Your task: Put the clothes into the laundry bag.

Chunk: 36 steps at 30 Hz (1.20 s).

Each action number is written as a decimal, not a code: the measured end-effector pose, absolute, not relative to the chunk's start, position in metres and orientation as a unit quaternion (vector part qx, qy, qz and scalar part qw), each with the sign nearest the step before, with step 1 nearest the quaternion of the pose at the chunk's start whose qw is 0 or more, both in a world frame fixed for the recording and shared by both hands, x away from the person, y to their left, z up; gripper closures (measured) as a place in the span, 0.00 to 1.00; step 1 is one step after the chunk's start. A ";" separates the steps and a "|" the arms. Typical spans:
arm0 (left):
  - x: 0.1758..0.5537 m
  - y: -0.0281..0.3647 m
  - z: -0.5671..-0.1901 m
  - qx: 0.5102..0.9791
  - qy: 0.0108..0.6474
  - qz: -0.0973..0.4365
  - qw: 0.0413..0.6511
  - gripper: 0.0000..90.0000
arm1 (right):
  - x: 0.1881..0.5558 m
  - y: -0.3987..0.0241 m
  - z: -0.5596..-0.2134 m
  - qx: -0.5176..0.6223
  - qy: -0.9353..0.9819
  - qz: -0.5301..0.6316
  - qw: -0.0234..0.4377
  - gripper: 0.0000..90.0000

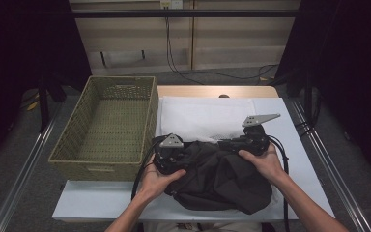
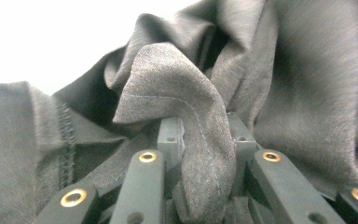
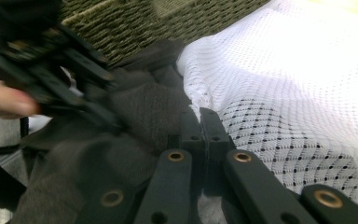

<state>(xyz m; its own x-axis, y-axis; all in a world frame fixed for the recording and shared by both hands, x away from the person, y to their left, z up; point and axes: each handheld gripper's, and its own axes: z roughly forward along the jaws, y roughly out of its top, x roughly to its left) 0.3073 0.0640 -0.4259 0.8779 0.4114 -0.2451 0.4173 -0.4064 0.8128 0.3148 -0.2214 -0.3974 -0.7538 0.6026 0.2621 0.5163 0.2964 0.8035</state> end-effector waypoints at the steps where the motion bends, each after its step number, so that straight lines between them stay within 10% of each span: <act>1: 0.306 0.062 -0.422 0.839 0.243 0.002 0.488 0.81 | 0.315 -0.222 -0.398 0.348 0.803 0.482 0.044 1.00; 20: 0.287 -0.035 -0.400 0.853 0.138 -0.025 0.503 0.82 | 0.318 -0.231 -0.394 0.359 0.782 0.509 0.029 1.00; 36: 0.330 -0.039 -0.435 0.854 0.214 0.015 0.473 0.83 | 0.310 -0.243 -0.373 0.350 0.774 0.526 0.041 1.00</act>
